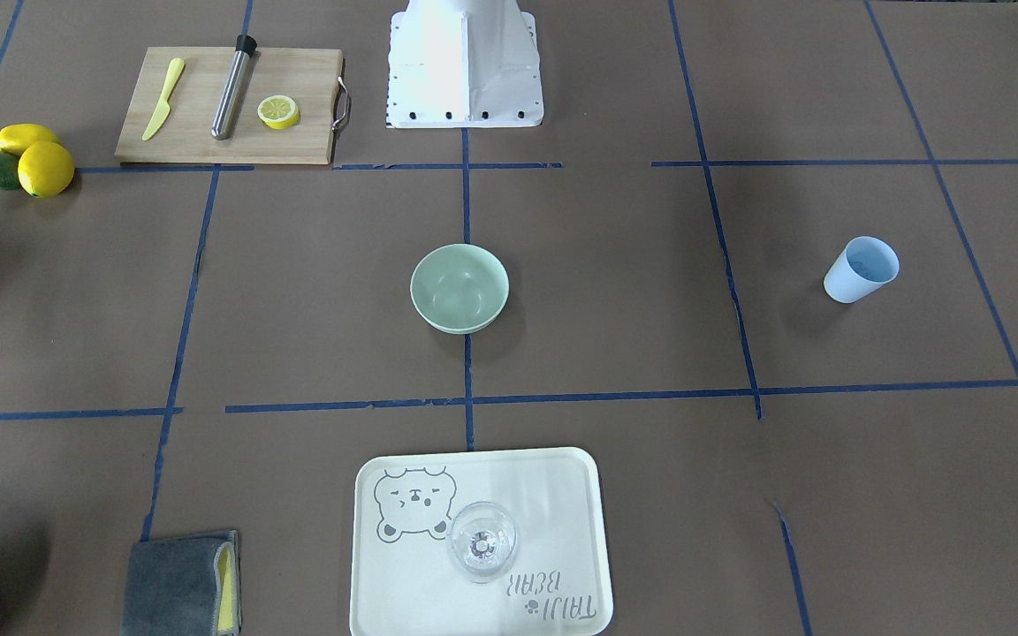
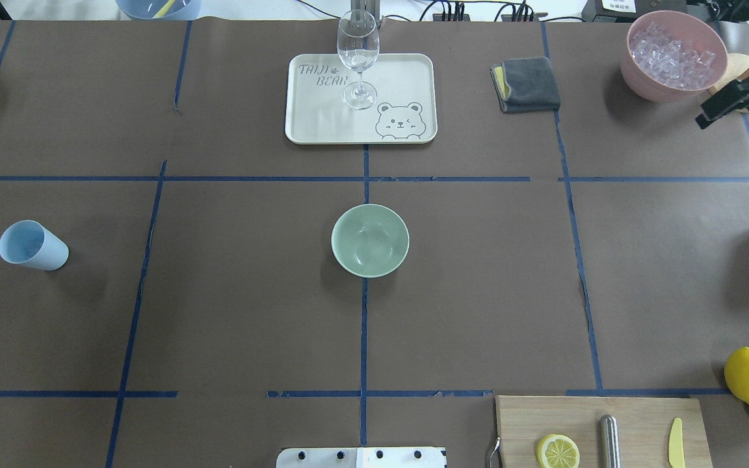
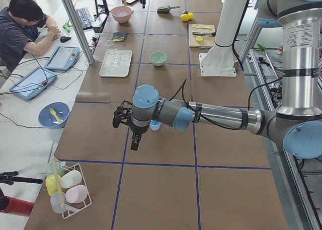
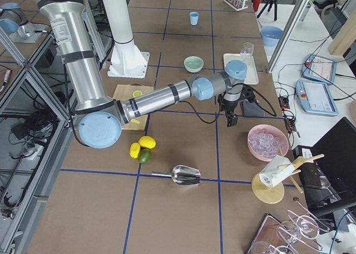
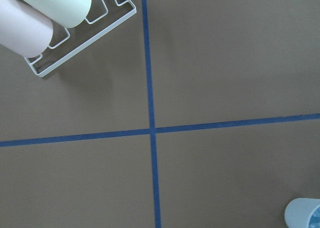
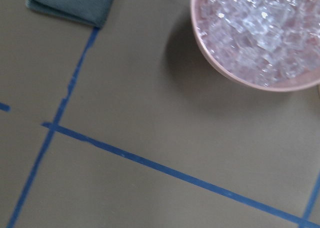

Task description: Pour ice into bowl

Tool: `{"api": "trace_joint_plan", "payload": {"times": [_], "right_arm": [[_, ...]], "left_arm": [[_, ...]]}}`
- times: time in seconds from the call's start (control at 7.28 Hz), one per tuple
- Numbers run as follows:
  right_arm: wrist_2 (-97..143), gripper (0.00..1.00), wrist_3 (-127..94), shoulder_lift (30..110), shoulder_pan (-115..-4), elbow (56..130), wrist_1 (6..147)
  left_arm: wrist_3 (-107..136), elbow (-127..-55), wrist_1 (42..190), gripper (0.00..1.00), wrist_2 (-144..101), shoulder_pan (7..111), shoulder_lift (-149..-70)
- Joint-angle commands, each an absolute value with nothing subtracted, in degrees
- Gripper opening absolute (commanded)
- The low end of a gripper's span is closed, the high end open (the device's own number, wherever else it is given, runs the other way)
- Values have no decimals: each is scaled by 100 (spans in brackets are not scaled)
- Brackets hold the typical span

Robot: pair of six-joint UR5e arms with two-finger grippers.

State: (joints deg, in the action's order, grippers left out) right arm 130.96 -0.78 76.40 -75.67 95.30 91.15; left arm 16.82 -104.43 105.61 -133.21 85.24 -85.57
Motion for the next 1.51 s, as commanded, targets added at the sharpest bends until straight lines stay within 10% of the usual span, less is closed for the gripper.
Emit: {"api": "trace_joint_plan", "payload": {"times": [0.0, 1.37], "right_arm": [[13131, 100, 1053, 8277, -8190, 9597, 9185], [13070, 100, 897, 8736, -8339, 9686, 9149]], "left_arm": [[3104, -10530, 12188, 100, -13342, 8001, -8622], [5130, -10125, 17051, 100, -8747, 5148, -7497]]}}
